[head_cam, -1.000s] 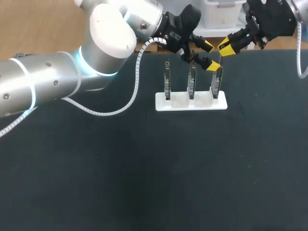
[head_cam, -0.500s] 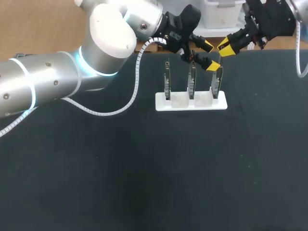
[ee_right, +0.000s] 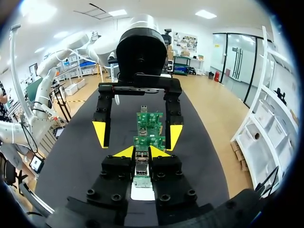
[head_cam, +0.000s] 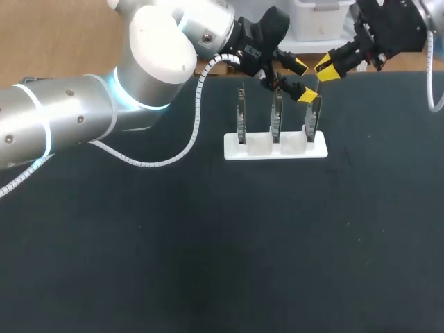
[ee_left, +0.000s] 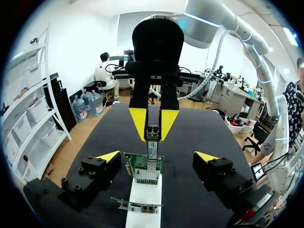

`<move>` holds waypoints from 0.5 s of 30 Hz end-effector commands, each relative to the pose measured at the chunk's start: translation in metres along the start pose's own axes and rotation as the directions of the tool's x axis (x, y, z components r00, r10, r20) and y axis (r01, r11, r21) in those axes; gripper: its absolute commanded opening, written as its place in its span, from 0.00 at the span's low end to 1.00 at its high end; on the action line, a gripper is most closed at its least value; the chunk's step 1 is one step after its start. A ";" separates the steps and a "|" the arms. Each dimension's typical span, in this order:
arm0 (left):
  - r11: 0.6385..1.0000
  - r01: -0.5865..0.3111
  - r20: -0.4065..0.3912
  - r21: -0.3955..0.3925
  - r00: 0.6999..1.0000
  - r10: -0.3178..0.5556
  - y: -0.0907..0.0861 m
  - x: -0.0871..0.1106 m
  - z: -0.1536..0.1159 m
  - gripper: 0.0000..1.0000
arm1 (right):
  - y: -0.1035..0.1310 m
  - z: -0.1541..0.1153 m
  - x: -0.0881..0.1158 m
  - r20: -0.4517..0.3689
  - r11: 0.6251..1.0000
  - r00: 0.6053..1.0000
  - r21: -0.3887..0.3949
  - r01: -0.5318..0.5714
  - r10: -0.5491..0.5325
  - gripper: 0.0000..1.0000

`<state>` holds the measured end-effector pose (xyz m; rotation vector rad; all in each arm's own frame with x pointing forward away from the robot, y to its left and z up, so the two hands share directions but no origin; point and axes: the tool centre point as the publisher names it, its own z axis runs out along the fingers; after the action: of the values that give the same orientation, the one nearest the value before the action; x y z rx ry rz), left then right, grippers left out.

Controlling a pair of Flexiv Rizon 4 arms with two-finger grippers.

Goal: Pick up the optical module with the left hand, and insert it into the network port with the right hand.

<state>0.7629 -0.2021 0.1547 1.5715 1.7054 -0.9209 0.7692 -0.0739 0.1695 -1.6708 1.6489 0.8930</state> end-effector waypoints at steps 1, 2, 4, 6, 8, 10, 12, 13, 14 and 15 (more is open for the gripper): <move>1.000 -0.002 0.000 0.001 1.000 0.002 0.001 0.000 0.000 1.00 | -0.003 0.000 -0.001 0.006 1.000 1.000 -0.006 0.009 -0.009 0.00; 1.000 -0.002 0.000 0.001 1.000 0.002 0.001 0.000 0.000 1.00 | -0.003 0.000 -0.001 0.006 1.000 1.000 -0.006 0.010 -0.010 0.00; 1.000 -0.002 0.000 0.001 1.000 0.002 0.001 0.000 0.000 1.00 | -0.003 -0.001 -0.002 0.006 1.000 1.000 -0.007 0.013 -0.013 0.00; 1.000 -0.002 0.000 0.001 1.000 0.002 0.001 0.000 0.000 1.00 | -0.002 -0.001 -0.002 0.006 1.000 1.000 -0.008 0.015 -0.015 0.00; 1.000 -0.002 0.000 0.001 1.000 0.002 0.001 0.000 0.000 1.00 | -0.002 0.000 -0.002 0.007 1.000 1.000 -0.012 0.017 -0.017 0.00; 1.000 -0.002 0.000 0.001 1.000 0.002 0.001 0.000 0.000 1.00 | -0.001 0.001 -0.001 0.007 1.000 1.000 -0.015 0.017 -0.016 0.00; 1.000 -0.002 0.000 0.001 1.000 0.002 0.001 0.000 0.000 1.00 | -0.001 0.002 -0.001 0.007 1.000 1.000 -0.018 0.015 -0.015 0.00; 1.000 -0.002 0.000 0.001 1.000 0.002 0.001 0.000 0.000 1.00 | -0.001 0.002 -0.001 0.006 1.000 1.000 -0.020 0.015 -0.015 0.00; 1.000 -0.002 0.000 0.001 1.000 0.002 0.001 0.000 0.000 1.00 | -0.001 0.002 -0.001 0.007 1.000 1.000 -0.022 0.015 -0.015 0.00; 1.000 -0.002 0.000 0.001 1.000 0.002 0.001 0.000 0.000 1.00 | -0.001 0.002 0.000 0.006 1.000 1.000 -0.023 0.015 -0.015 0.00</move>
<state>0.7629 -0.2021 0.1547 1.5715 1.7053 -0.9209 0.7661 -0.0722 0.1695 -1.6885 1.6294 0.9032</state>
